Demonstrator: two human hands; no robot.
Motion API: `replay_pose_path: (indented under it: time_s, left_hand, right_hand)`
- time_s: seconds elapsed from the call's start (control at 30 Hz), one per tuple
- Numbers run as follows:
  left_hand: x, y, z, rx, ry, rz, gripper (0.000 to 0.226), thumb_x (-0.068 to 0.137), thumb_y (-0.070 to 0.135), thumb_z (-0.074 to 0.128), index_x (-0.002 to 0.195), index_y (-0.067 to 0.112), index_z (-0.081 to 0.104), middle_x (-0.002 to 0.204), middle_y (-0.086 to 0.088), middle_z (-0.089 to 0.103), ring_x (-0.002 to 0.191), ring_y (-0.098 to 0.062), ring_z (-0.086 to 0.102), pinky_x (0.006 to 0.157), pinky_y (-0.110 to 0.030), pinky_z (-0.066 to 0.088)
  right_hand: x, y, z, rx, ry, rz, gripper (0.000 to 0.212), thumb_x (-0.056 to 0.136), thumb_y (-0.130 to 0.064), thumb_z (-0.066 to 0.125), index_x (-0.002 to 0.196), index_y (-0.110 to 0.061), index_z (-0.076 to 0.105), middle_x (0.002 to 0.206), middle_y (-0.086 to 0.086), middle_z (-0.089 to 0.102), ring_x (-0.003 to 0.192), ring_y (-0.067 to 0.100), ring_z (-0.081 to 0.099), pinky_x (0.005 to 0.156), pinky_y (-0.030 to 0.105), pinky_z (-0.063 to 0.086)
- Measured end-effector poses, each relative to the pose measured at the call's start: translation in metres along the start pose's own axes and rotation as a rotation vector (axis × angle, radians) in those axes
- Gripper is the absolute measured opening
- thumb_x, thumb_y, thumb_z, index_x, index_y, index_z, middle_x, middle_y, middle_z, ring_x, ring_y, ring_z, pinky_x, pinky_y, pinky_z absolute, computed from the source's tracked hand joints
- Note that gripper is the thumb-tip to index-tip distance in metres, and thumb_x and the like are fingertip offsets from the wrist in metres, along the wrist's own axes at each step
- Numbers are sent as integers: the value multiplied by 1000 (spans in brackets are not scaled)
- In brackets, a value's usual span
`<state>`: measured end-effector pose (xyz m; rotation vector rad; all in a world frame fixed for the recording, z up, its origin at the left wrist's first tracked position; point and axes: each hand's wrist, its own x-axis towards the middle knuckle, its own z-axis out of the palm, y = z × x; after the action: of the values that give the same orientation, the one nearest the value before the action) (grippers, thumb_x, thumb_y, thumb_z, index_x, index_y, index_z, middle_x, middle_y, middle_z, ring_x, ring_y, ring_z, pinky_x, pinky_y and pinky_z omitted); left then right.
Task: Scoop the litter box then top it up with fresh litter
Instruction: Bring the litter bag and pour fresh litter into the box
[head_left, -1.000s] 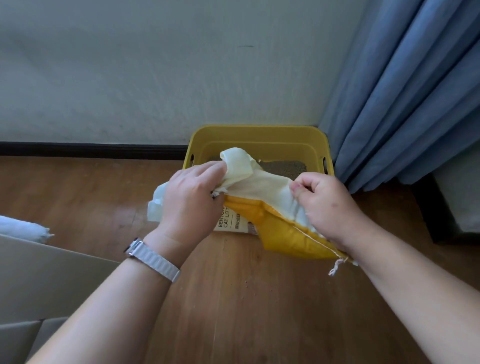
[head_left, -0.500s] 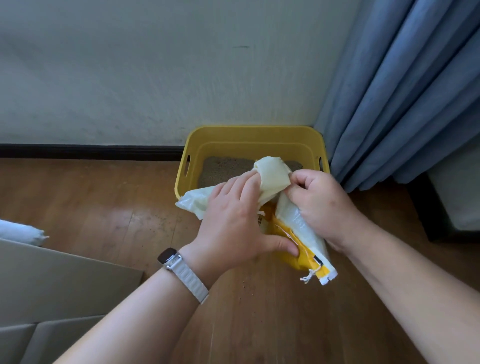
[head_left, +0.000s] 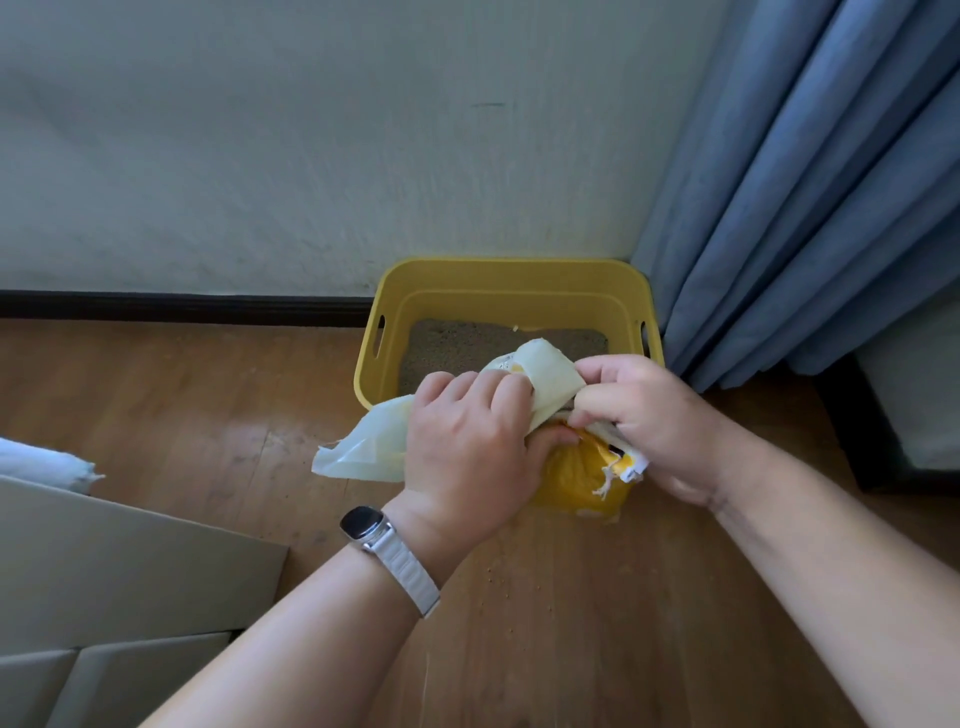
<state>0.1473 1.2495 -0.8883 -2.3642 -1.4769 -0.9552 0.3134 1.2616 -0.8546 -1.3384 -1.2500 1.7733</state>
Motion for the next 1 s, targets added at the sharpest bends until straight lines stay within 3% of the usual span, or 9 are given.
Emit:
replay_pose_path:
  time_s: [0.1,0.2,0.43,0.5,0.6,0.67,0.77,0.9,1.0]
  left_hand:
    - [7,-3,-2,-35,9,-43,42,81,40,72,62,15,44,55,0,50,50,-25,51,57,-35,37]
    - [8,-4,-1,-101,-51,-98,28,78,29,59,64,22,35,53,0,50,45,-26,49,52,-31,37]
    - [-1,-6,2,-142,-168,-179,51,68,23,81,65,22,30,53,5,41,40,-25,42,44,-24,21]
    - [5,-1,-2,-154,-163,-174,56,65,15,84,66,21,28,57,9,34,42,-25,40,44,-24,21]
    - [21,-4,-18,-166,-89,-248,54,72,17,81,65,22,28,58,12,31,46,-22,35,44,-25,26]
    - [30,-11,-31,-203,-14,-359,53,77,22,79,62,22,28,53,11,29,48,-17,32,44,-28,27]
    - [36,-14,-42,-328,61,-526,47,81,33,76,60,12,39,52,0,41,51,-20,39,44,-36,37]
    - [38,-10,-44,-434,102,-609,45,81,30,77,62,4,46,53,-2,45,53,-12,39,45,-22,32]
    - [39,-12,-46,-454,129,-651,45,81,27,77,61,7,43,53,7,39,51,-7,37,45,-18,31]
  right_hand:
    - [-4,-2,2,62,-35,2,44,66,-3,54,107,14,57,90,24,59,82,32,56,74,43,44]
    - [-5,0,6,207,-29,-14,43,70,2,55,113,1,52,93,16,54,85,25,56,80,39,46]
    - [5,29,7,-159,48,25,50,65,-17,60,113,-30,52,99,17,59,89,25,56,83,44,45]
    - [7,35,5,-254,75,-14,49,68,-19,63,113,-34,51,99,10,59,89,18,55,81,42,47]
    - [9,42,-1,-426,86,-23,48,78,-21,72,118,-34,48,109,-7,54,108,9,54,89,33,48]
    - [8,49,-1,-618,48,14,61,77,-37,77,127,-35,43,123,-12,47,118,3,46,96,25,45]
    - [11,64,5,-816,44,59,83,70,-58,75,138,-33,35,129,-17,37,119,4,42,99,30,46]
    - [18,70,8,-987,286,-62,35,82,-46,68,105,-24,51,104,-8,48,95,14,53,79,39,52]
    - [18,69,11,-1064,310,-209,13,92,-31,56,98,-20,57,93,-4,52,90,20,54,72,40,50]
